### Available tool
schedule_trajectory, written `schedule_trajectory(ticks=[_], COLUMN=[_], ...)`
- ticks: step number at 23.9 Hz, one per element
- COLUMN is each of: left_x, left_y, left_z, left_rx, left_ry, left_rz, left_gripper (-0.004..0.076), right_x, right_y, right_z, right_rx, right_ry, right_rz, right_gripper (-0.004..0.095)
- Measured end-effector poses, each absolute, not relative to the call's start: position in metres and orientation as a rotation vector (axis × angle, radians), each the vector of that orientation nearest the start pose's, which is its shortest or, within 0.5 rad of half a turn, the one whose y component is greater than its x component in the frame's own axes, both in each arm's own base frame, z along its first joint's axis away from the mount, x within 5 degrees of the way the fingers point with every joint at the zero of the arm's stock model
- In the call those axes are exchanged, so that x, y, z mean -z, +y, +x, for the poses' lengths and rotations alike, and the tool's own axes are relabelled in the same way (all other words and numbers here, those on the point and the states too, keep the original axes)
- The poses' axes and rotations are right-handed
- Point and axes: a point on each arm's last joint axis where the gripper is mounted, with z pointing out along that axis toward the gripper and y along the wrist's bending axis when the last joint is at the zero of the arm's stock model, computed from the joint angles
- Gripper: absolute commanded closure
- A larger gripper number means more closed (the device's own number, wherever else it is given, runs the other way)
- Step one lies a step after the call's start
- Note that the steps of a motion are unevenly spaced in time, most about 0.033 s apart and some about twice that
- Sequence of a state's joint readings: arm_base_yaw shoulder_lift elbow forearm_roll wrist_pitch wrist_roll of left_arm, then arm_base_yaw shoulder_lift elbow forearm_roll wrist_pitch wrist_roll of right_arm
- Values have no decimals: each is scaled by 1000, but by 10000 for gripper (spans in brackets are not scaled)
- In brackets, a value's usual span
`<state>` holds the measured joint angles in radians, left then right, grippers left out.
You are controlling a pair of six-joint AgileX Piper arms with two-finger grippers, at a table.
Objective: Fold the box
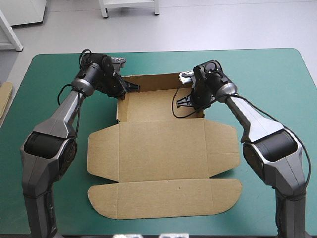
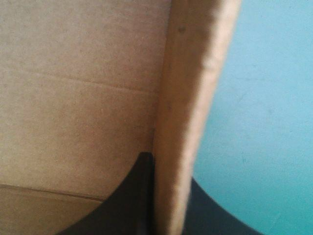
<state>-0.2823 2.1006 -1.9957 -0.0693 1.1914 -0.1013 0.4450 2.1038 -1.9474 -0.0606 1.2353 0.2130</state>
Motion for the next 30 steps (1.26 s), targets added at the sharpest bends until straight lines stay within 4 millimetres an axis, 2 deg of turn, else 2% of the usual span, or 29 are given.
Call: schedule_trajectory(ticks=[12,14,19,20,22,24,26,30], left_x=[-277,-277,-277,-277,-280,-288,-295,-299], left_y=[-134,-134,-135,-135,-136,-138,-140,-142], left_z=[441,441,443,443,446,447,447,447], left_rx=[188,188,188,187,196,208,232,243], left_ry=[2783,2783,2779,2777,2761,2735,2714,2702], left_rz=[233,233,258,266,279,283,282,289], left_gripper=[729,696,540,489,372,290,243,244], right_x=[-262,-262,-262,-262,-267,-278,-288,-296], right_y=[191,191,192,192,195,197,198,199], right_z=[412,413,418,419,422,424,426,427], right_rx=[-41,-41,-13,-10,-10,-22,-37,-50], right_ry=[2847,2845,2829,2825,2799,2759,2726,2700], right_rz=[-351,-351,-394,-399,-412,-417,-410,-404], right_gripper=[898,805,568,488,406,403,403,403])
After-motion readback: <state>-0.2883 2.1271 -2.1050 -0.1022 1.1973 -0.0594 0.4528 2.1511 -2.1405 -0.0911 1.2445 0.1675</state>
